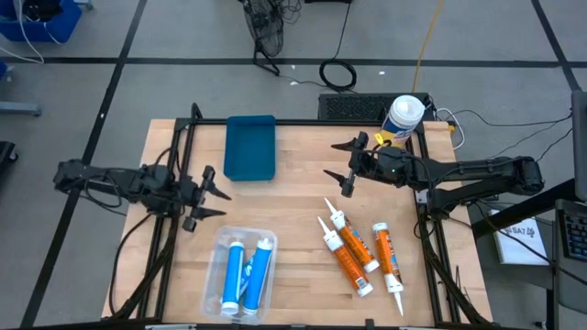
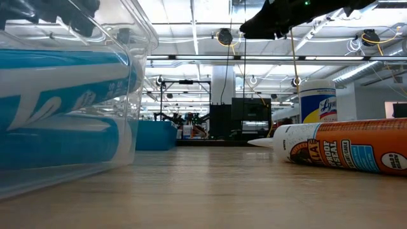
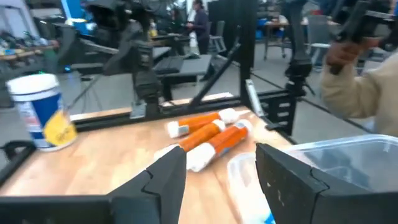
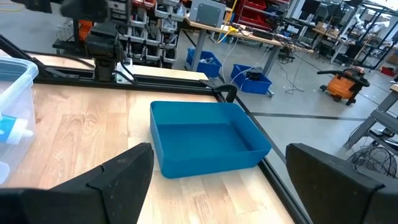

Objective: Pick & place silicon tubes, Sealant and Lysol wipes
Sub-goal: Put the right orange sealant into the blue bin

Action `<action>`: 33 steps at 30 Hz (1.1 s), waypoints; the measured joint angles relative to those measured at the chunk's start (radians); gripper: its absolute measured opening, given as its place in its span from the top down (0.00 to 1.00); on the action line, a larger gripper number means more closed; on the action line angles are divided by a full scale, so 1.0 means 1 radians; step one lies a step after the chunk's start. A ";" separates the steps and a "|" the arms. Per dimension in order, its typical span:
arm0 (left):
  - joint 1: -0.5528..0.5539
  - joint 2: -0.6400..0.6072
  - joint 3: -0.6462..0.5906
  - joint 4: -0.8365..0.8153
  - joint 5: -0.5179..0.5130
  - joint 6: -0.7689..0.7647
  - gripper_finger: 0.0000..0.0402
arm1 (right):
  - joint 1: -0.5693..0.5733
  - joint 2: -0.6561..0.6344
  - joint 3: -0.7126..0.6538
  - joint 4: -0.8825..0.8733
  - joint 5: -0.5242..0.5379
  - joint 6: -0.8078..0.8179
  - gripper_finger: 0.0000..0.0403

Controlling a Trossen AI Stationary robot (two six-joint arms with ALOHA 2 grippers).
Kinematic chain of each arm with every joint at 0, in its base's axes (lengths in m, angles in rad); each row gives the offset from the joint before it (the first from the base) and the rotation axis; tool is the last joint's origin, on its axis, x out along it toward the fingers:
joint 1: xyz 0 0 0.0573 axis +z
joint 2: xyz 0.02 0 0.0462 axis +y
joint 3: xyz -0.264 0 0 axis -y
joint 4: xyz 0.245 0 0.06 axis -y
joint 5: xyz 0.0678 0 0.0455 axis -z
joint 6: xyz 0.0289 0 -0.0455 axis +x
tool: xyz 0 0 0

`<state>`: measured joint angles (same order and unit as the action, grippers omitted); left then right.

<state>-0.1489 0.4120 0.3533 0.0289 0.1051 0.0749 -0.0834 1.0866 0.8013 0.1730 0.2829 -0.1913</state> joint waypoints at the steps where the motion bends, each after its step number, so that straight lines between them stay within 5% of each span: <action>1: 0.012 -0.018 -0.006 -0.004 0.001 0.000 0.50 | 0.000 0.000 0.000 0.000 0.000 0.000 0.15; 7: 0.095 -0.124 -0.067 0.004 0.111 0.000 0.47 | 0.000 0.000 -0.006 0.013 0.000 -0.002 0.15; 22: 0.224 -0.205 -0.189 0.087 0.118 -0.073 0.47 | 0.030 0.000 -0.070 0.050 -0.001 0.014 0.15; 29: 0.235 -0.203 -0.189 0.078 0.131 -0.079 0.47 | 0.117 -0.044 -0.071 -0.124 -0.179 0.186 0.15; 33: 0.235 -0.203 -0.189 0.071 0.130 -0.049 0.47 | 0.169 -0.084 -0.034 -0.347 -0.153 0.375 0.15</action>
<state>0.0856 0.2089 0.1646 0.0995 0.2356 0.0262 0.0857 1.0025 0.7671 -0.1738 0.1301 0.1834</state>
